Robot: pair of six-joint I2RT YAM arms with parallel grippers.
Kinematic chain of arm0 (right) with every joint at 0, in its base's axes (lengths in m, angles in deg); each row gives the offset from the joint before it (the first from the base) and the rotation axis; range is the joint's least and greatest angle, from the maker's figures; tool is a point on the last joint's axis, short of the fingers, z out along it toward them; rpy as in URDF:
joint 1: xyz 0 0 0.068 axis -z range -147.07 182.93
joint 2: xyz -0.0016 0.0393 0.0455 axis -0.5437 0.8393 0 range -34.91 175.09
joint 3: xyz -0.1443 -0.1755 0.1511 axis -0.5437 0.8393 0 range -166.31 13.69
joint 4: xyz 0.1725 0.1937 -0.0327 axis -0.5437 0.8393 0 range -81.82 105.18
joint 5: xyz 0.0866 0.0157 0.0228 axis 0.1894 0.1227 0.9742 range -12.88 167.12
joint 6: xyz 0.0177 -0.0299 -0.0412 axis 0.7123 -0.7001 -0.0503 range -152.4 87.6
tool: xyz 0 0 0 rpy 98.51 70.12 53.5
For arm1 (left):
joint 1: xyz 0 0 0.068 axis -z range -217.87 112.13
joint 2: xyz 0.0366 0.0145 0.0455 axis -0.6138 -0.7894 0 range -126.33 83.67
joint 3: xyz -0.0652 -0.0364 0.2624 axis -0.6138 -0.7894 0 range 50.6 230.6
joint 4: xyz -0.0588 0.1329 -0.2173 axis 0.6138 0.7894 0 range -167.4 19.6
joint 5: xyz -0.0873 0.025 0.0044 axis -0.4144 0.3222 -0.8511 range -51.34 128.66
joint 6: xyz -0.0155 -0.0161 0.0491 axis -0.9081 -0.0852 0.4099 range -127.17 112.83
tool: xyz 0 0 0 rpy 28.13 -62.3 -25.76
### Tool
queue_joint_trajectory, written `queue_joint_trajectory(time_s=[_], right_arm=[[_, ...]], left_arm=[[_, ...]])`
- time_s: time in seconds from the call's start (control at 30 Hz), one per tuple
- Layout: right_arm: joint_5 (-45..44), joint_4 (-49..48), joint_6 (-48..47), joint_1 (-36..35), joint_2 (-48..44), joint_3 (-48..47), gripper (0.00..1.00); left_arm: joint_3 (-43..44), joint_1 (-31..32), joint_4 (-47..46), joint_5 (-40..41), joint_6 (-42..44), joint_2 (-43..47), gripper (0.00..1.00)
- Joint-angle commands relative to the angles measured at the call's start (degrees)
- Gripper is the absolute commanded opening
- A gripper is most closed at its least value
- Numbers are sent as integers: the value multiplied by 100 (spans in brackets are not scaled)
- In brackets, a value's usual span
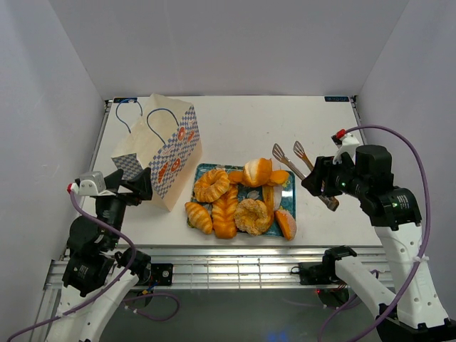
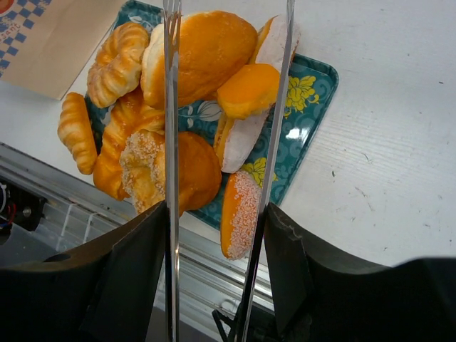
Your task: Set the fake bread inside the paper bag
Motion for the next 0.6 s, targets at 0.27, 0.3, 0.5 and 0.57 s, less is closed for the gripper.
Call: queue_joint_trajectory(time_s=[0.27,0.3,0.5,0.57], right_arm=[[9,25,-394,-510,200,-585,59],[-235,25,-412,-598,235,-681,59],[-1002,-45,-544,-1249,552,-919,59],[-1308,-71,-596,-1556,649,-998,58]], left_arm=[[-33,25,-37,77,46,-258,98],[-33,25,-28,86,46,-267,98],[-15,25,-19,147,28,-328,98],[-15,25,-10,165,28,-328,98]])
